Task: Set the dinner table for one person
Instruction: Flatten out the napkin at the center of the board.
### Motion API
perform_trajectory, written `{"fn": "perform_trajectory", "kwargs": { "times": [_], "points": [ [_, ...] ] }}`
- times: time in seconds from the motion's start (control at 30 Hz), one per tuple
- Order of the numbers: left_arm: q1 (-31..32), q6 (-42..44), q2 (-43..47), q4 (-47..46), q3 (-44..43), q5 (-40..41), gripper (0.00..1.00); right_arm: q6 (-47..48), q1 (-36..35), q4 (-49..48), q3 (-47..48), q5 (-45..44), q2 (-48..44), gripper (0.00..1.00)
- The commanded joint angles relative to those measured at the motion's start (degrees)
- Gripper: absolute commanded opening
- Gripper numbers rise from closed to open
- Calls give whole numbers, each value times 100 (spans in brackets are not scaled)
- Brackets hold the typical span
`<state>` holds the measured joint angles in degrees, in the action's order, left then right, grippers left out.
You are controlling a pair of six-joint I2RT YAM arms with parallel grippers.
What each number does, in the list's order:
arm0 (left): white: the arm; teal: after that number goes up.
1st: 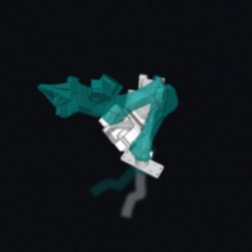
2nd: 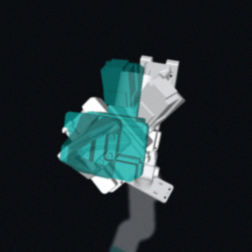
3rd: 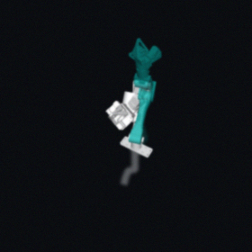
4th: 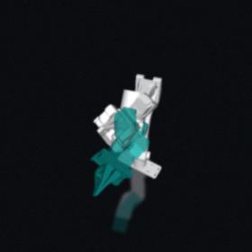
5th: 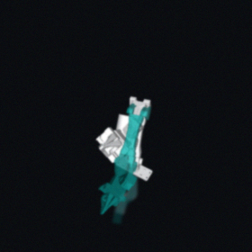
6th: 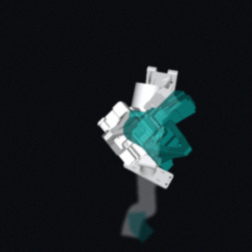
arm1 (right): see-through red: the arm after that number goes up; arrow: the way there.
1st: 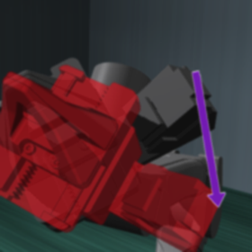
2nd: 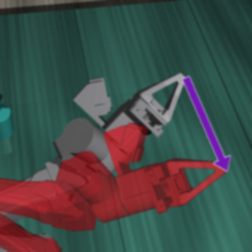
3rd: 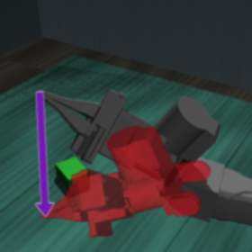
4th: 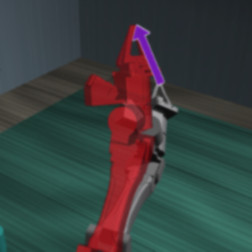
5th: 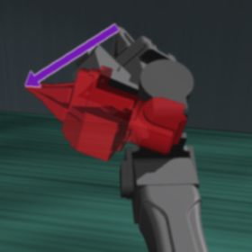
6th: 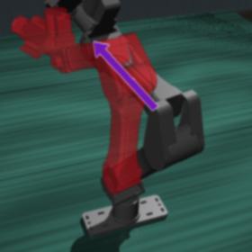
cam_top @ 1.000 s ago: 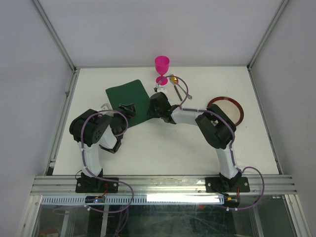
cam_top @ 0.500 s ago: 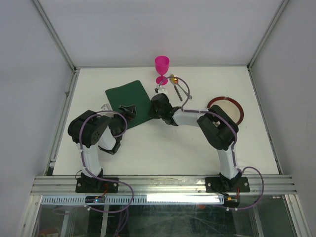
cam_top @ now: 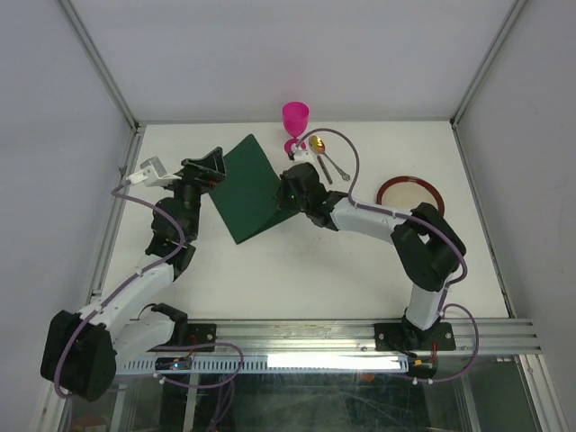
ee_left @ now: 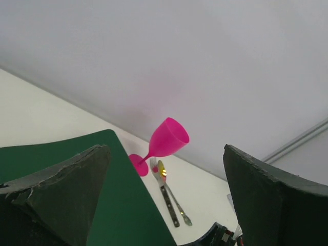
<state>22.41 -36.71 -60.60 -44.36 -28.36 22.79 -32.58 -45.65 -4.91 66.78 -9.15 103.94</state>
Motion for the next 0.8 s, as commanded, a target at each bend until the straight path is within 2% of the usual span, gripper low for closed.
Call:
{"fn": "perform_trajectory", "kwargs": {
  "times": [0.0, 0.2, 0.5, 0.77],
  "points": [
    [-24, 634, 880, 2531, -360, 462, 99, 393, -238, 171, 536, 159, -336, 0],
    [-22, 709, 1794, 3650, -419, 742, 99, 665, -587, 495, 1201, 782, 6, 0],
    [-25, 688, 2491, 4940, -695, 1100, 99, 955, -1164, 623, 2138, 1595, 631, 0],
    [-25, 640, 3722, 6132, -1057, 2166, 99, 1282, -1505, 819, 2687, 1682, 1036, 0]
  ]
}}
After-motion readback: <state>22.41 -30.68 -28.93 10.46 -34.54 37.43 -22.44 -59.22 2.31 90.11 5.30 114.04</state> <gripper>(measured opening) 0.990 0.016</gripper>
